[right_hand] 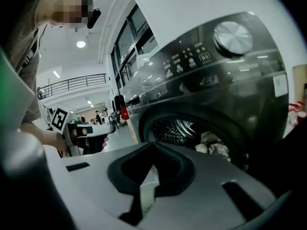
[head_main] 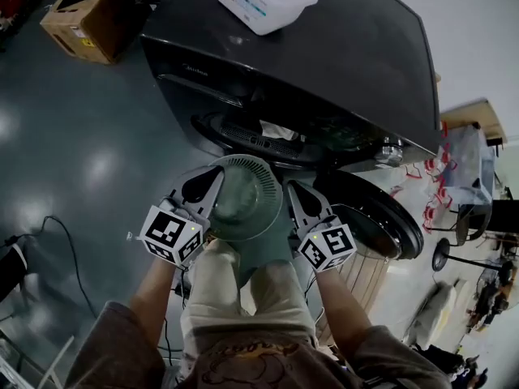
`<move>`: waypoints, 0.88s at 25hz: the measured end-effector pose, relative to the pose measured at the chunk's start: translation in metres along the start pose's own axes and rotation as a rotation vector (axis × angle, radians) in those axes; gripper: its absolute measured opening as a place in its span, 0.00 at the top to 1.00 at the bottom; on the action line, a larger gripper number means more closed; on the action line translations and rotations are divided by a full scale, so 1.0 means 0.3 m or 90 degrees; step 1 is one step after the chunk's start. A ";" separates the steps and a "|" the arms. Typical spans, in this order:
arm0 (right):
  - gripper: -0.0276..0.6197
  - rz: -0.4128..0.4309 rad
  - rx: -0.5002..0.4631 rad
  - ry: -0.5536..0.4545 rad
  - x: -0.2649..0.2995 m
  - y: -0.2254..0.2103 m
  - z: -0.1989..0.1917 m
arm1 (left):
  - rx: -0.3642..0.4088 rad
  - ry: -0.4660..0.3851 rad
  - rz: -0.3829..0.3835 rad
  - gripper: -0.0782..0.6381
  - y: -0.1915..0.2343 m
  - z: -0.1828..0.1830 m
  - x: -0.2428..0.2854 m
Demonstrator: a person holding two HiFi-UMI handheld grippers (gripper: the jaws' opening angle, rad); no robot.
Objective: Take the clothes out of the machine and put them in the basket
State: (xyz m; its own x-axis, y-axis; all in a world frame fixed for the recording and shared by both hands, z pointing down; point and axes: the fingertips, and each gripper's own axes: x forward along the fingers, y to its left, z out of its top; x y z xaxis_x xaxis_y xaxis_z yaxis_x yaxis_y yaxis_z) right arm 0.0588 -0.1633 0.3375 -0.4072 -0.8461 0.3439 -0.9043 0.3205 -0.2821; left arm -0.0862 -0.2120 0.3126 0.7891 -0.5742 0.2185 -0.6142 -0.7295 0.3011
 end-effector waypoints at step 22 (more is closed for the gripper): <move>0.96 0.041 -0.033 -0.094 0.162 -0.300 -0.594 | 0.078 -0.070 -0.033 0.88 0.064 -0.585 0.330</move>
State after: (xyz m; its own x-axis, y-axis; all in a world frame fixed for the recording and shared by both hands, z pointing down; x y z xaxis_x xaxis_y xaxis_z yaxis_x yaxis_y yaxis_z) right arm 0.0977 -0.1574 0.5391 -0.4443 -0.8754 0.1907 -0.8841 0.3939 -0.2516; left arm -0.0175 -0.2176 0.5027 0.8178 -0.5667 0.1006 -0.5748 -0.7955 0.1917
